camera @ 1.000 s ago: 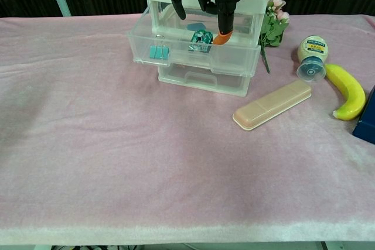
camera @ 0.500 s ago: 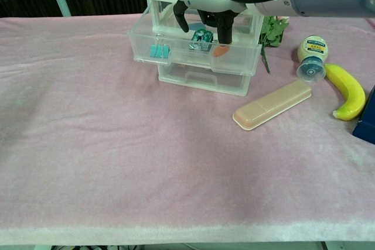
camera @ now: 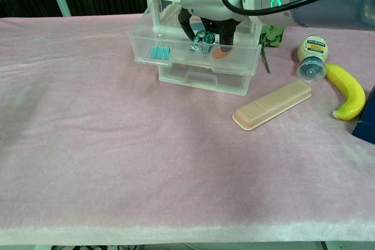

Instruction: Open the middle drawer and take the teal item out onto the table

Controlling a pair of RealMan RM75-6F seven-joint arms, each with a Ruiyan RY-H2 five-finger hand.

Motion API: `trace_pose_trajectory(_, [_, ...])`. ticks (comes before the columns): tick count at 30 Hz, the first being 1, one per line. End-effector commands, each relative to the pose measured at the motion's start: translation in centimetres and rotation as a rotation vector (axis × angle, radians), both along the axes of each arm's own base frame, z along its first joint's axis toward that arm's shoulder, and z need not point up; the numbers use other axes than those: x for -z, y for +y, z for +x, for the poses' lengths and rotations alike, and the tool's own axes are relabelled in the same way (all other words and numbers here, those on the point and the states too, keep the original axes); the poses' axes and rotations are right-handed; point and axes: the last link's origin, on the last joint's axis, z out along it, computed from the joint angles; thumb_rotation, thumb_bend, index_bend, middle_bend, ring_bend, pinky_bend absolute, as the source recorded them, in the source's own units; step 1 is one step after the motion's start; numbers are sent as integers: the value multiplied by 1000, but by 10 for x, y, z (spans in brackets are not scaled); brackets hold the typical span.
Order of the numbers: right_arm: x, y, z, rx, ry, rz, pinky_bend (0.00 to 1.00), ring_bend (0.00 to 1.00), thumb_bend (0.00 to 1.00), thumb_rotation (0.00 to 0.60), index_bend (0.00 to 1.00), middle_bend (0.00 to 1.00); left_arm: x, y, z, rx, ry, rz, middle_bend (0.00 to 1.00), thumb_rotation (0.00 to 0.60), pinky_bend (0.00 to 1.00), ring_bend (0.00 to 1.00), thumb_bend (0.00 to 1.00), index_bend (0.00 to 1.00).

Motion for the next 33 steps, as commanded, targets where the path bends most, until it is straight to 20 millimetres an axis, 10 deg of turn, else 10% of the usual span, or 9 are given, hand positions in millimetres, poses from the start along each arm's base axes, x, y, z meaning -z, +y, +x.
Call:
trace_pose_trajectory(1, [-1,0,-1,3,2,-4,803,919,222,600,434,906,0,0,0,1,0,-1,0,600,0,0,0,0])
trace_pose_trajectory(22, [-15,13,13,-42,-30,-11,803,920,285,600,535,908,1,-1,1,2,-4,-8,0,600,0,0,0,0])
trace_pose_trajectory(33, [-72,35,28,-87,-137,-73,803,921,285,600,544,908,0,-2,2,14,3,-2,0,600,0,0,0,0])
